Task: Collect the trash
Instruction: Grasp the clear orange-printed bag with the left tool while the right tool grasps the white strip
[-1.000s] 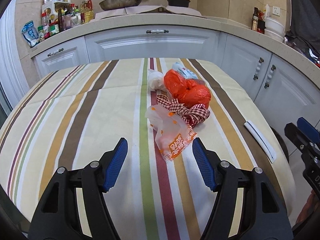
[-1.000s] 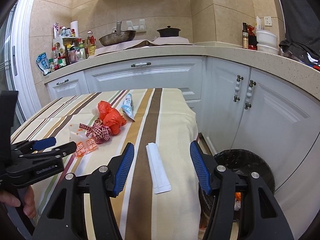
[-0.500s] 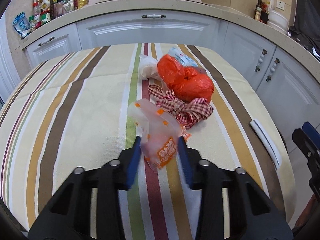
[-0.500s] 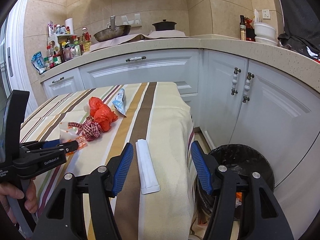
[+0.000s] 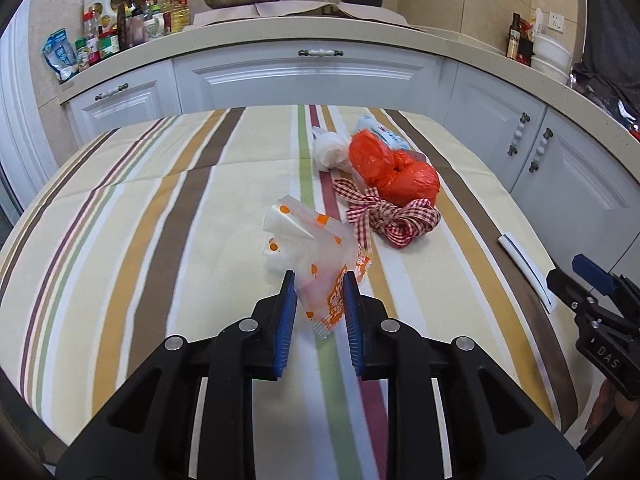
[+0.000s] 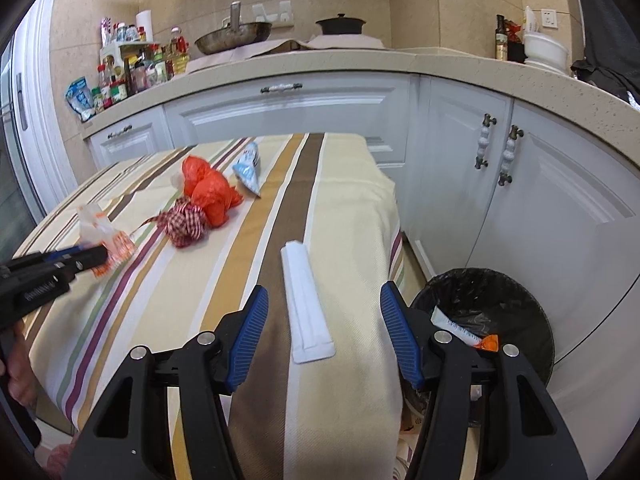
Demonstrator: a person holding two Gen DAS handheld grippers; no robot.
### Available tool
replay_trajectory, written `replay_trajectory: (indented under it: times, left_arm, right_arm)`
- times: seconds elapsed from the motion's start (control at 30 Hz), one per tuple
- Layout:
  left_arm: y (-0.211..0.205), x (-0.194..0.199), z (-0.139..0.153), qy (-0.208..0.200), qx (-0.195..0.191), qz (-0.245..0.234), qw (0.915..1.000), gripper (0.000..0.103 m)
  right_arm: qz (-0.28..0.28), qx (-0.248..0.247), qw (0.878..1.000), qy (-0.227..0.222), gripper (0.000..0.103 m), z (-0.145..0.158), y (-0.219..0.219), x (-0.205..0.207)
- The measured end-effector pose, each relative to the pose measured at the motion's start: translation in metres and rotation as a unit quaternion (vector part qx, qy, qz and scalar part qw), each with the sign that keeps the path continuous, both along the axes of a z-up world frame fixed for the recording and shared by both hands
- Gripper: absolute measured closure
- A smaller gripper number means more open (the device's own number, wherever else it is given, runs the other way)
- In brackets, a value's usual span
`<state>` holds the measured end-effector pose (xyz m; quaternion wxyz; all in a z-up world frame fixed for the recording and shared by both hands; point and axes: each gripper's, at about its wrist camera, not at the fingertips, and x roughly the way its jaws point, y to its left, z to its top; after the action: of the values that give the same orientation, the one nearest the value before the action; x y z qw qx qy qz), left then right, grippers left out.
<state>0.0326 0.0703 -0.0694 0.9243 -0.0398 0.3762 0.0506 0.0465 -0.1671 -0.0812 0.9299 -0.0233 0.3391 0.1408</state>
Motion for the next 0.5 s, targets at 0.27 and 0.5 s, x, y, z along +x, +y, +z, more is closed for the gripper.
replay_trajectory:
  times: [0.27,0.5]
  left_arm:
    - [0.012,-0.012,-0.002,0.004,-0.002,0.009,0.9999,0.081]
    - [0.015,-0.02,0.001,-0.001,-0.002,0.011,0.9999,0.081]
  right_arm:
    - [0.019,-0.017,0.999,0.035,0.072,-0.014,0.01,0.004]
    - [0.028,-0.026,0.999,0.027,0.08,-0.009,0.016,-0.003]
